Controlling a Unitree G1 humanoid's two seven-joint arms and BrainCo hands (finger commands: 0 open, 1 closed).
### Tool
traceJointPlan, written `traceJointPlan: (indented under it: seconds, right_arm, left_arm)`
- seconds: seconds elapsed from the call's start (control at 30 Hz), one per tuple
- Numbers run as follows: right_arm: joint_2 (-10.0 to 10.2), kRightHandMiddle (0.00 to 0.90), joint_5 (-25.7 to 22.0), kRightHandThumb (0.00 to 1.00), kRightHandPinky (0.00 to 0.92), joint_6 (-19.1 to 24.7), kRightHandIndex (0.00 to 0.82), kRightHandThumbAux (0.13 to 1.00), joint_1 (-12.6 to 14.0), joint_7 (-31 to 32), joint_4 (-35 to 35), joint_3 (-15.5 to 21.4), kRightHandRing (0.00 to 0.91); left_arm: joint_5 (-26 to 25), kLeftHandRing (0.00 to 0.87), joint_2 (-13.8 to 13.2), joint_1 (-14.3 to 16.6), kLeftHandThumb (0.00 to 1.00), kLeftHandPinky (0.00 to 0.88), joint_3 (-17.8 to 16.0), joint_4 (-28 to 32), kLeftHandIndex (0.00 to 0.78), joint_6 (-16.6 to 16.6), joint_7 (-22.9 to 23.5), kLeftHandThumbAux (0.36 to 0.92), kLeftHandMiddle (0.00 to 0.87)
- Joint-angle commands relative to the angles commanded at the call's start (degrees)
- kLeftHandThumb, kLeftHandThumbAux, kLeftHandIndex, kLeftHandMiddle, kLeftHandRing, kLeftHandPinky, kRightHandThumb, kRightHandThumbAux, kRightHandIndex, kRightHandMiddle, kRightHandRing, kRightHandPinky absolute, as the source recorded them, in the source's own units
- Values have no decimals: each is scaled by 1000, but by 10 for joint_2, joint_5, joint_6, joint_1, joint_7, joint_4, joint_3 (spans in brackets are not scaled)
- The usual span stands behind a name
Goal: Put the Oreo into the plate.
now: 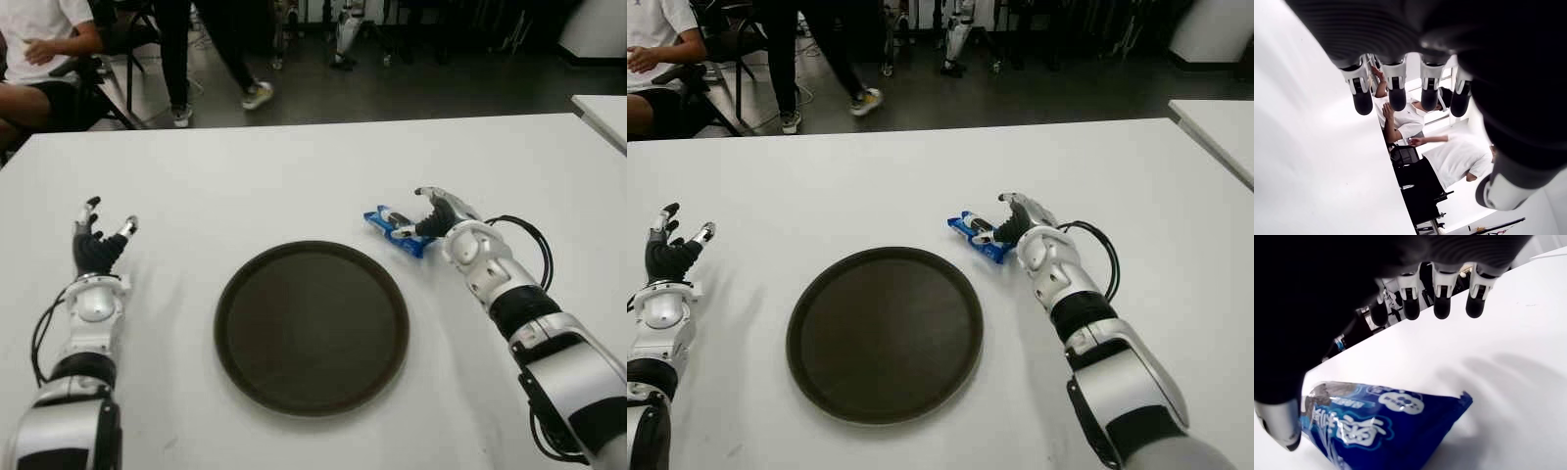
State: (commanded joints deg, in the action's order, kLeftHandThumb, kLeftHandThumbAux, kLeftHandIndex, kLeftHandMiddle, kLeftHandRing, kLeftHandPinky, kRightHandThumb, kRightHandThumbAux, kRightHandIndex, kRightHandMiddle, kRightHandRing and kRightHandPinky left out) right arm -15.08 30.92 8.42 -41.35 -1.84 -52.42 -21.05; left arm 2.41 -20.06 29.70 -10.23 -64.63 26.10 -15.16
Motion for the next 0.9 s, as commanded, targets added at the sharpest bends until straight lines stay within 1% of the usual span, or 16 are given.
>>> traceJointPlan:
  seconds: [0.23,0.33,0.47,0.6,0.67,0.73,0.8,0.87,0.9]
  right_arm:
    - [-1,0,4,0,0,9,0,596,2,3,12,-3,0]
    - [0,0,6,0,0,18,0,597,2,8,25,-5,0]
    - [-1,1,8,0,8,25,0,622,3,15,33,-9,0]
    - [-3,20,28,0,15,61,0,643,-4,55,45,-36,14]
    - [-4,43,36,0,15,73,15,660,-6,70,47,-45,30]
    - [-1,55,43,0,13,86,23,679,-9,80,53,-52,39]
    - [12,72,54,0,10,111,38,690,-24,94,47,-64,54]
    - [20,90,62,0,6,127,55,690,-34,107,42,-73,69]
    - [23,113,66,0,1,134,76,686,-39,115,40,-78,85]
  left_arm:
    - [5,0,0,4,0,0,3,-2,0,-5,-6,717,0]
    - [6,0,1,5,0,0,4,-5,0,-8,-7,709,0]
    - [4,0,3,7,0,0,4,-6,0,-10,-8,696,0]
    - [2,0,6,7,0,0,2,-4,0,-10,-10,689,0]
    - [2,0,8,7,0,0,3,-4,0,-9,-12,684,0]
    - [3,0,10,7,0,0,3,-3,0,-8,-14,684,0]
    - [4,0,12,5,0,0,4,1,0,-4,-16,689,0]
    - [6,0,12,4,0,0,5,2,0,-2,-16,696,0]
    - [6,0,12,4,0,0,5,2,0,-1,-16,702,0]
